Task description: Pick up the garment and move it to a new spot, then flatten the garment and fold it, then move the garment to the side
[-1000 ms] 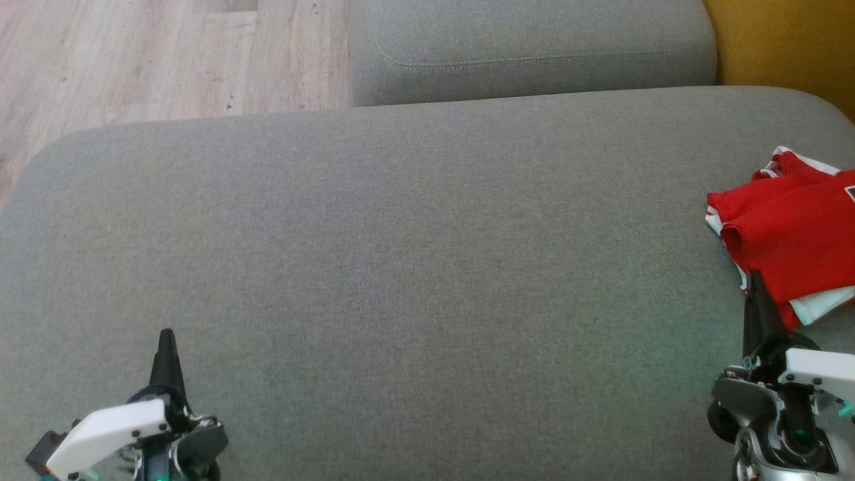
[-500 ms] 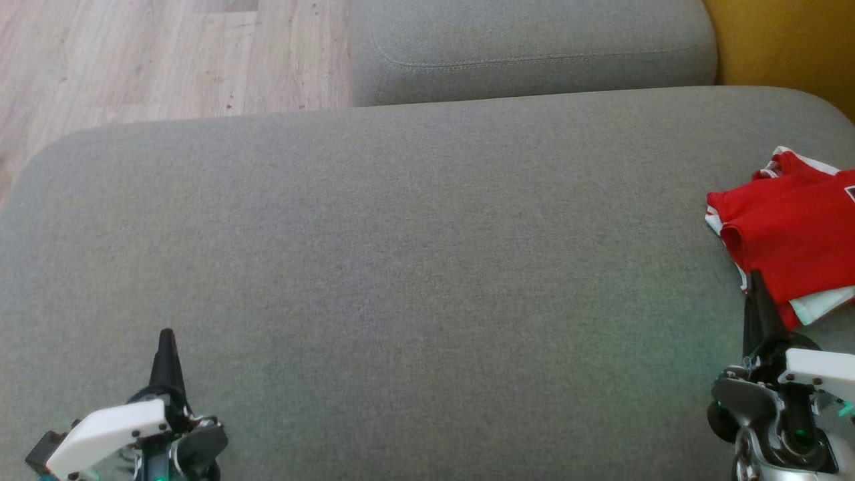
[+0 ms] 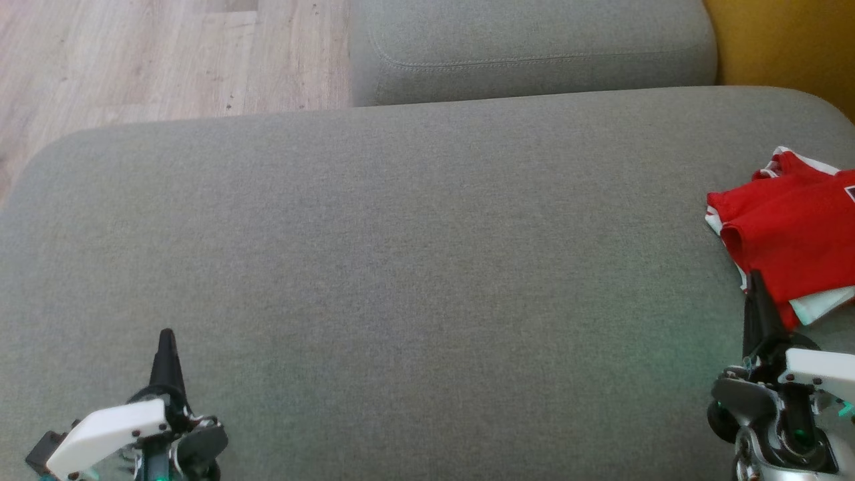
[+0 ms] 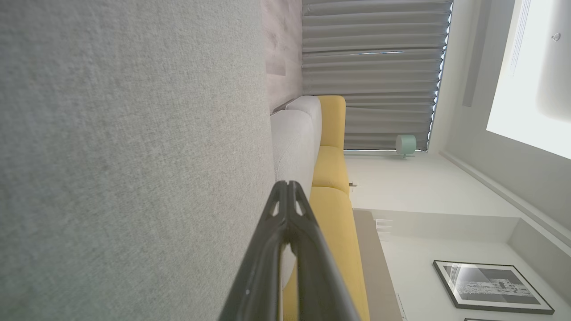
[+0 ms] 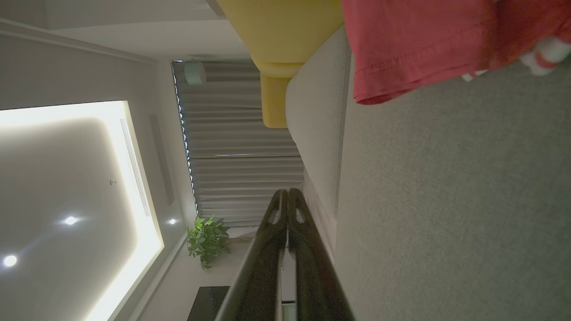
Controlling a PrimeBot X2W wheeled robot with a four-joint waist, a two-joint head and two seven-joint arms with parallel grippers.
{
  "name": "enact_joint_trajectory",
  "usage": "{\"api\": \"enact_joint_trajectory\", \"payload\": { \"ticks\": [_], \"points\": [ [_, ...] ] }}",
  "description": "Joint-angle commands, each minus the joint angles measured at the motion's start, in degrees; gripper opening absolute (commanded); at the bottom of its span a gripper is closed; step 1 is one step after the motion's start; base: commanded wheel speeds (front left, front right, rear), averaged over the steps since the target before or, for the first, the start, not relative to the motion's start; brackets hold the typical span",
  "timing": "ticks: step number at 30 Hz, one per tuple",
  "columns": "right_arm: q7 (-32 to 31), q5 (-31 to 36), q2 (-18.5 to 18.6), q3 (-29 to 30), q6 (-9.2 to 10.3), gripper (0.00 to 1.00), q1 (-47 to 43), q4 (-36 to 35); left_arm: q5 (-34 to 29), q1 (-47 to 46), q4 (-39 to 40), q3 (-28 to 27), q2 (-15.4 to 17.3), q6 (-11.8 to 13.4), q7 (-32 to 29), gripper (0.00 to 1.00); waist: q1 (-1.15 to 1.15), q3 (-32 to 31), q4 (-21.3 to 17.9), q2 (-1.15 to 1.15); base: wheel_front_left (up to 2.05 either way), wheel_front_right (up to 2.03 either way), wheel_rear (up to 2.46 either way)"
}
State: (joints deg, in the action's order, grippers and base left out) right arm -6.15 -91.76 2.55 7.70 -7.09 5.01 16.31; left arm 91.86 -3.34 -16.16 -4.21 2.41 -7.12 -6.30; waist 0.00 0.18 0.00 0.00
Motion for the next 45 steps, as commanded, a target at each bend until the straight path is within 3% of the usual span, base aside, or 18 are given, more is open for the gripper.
{"api": "enact_joint_trajectory", "payload": {
  "ticks": [1, 45],
  "points": [
    [-0.33, -0.41, 0.32, -1.19, -0.4, 0.0, 1.17, -2.29, 0.31, -2.85, 2.11, -2.3, 0.47, -0.36, -0.18, 0.0, 0.0, 0.0, 0.0, 0.0, 0.0, 0.0, 0.0],
    [-0.33, -0.41, 0.32, -1.19, -0.4, 0.0, 1.17, -2.29, 0.31, -2.85, 2.11, -2.29, 0.47, -0.36, -0.18, 0.0, 0.0, 0.0, 0.0, 0.0, 0.0, 0.0, 0.0]
  ]
}}
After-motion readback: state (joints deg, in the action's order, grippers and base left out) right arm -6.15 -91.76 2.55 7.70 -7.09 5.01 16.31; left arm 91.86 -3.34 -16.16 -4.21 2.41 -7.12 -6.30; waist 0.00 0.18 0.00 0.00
